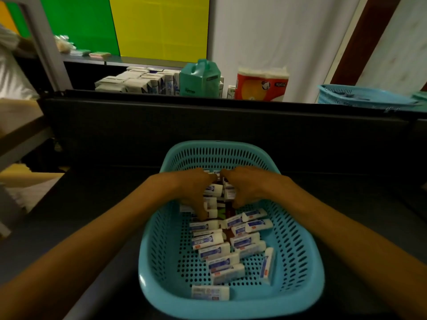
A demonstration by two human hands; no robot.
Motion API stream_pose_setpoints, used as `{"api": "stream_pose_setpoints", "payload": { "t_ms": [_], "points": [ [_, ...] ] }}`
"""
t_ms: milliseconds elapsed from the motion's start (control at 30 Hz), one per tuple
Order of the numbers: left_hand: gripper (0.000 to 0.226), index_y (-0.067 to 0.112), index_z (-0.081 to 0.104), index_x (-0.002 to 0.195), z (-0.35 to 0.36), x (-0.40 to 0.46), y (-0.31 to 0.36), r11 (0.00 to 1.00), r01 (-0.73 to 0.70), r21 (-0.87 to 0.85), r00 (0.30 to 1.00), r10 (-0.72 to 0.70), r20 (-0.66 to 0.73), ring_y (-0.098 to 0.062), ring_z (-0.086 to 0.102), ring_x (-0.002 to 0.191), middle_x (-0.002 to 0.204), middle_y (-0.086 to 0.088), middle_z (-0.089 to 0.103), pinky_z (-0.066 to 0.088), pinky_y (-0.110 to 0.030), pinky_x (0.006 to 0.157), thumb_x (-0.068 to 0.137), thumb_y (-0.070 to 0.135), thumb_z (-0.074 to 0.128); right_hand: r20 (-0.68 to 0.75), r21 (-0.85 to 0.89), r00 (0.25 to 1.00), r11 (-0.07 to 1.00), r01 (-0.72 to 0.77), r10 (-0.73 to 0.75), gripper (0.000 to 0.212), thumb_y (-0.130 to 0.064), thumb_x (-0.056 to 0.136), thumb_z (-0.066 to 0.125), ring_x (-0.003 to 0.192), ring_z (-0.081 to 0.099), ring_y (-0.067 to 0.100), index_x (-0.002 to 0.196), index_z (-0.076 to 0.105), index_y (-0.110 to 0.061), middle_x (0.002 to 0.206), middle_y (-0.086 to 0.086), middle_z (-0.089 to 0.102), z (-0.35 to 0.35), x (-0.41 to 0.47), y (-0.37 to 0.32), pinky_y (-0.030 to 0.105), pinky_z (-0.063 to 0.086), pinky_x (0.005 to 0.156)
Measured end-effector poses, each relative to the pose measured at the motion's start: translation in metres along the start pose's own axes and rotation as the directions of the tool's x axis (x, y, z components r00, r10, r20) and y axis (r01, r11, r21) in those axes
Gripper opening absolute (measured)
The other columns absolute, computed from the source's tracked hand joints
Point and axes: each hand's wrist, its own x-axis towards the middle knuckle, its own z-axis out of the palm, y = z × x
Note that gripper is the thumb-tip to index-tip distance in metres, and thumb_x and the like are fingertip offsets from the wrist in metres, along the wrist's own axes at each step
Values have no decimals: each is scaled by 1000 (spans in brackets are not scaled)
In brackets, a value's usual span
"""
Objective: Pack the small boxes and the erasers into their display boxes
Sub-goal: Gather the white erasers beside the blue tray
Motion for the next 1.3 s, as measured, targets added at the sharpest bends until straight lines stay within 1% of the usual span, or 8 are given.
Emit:
{"api": "stream_pose_setpoints", "payload": {
  "t_ms": [233,400,500,700,833,967,1100,1300],
  "points": [
    [78,31,41,128,-2,2,0,1000,-4,-9,999,4,42,-12,51,99,117,7,54,47,-27,84,63,34,85,34,35,999,999,-23,21,68,-33,79,73,96,56,22,134,36,-17,112,4,55,2,3,3,37,52,81],
    [78,31,40,121,0,3,-1,1000,-13,-11,1000,13,-12,-12,52,100,105,10,50,47,-27,84,58,31,87,40,84,999,996,-12,9,68,-30,76,76,101,58,23,132,39,-18,118,6,56,6,5,4,41,53,87],
    [73,31,44,116,1,4,-5,999,4,-40,999,-6,-52,-13,56,100,108,8,56,51,-33,89,57,31,86,38,96,999,995,-19,16,72,-33,74,77,100,57,21,133,37,-21,116,3,57,5,2,5,39,52,86],
    [88,31,31,132,2,1,-1,1000,19,8,1000,-19,1,-11,47,101,115,9,49,45,-32,93,63,26,84,12,15,1000,1000,-7,7,88,-39,72,77,104,55,21,141,26,-24,120,3,56,4,-3,3,38,50,87],
    [104,33,22,140,1,3,-2,1000,-9,25,1000,8,22,-16,47,113,129,5,47,43,-38,100,59,28,87,5,-22,1000,1000,5,-5,83,-43,72,76,103,56,21,140,31,-29,121,4,58,4,-3,4,40,50,89],
    [88,33,31,131,2,4,-5,1000,-1,0,1000,1,8,-13,49,103,119,6,51,46,-36,95,61,33,84,10,12,1000,1000,16,-17,69,-39,76,73,101,55,19,136,40,-33,119,0,58,2,-5,5,33,48,79],
    [84,35,32,129,3,3,-6,1000,-8,-29,1000,8,-9,-12,50,102,110,11,48,46,-33,91,63,36,83,24,65,1000,998,-5,3,62,-31,78,72,104,55,20,133,44,-33,122,2,56,3,-4,8,33,48,81],
    [101,37,17,143,3,2,-6,1000,-4,7,1000,4,11,-15,45,110,131,3,45,43,-38,100,66,37,82,45,94,999,995,-22,18,67,-32,77,73,108,54,22,136,42,-33,125,2,54,4,-1,10,40,50,88]
  ]
}}
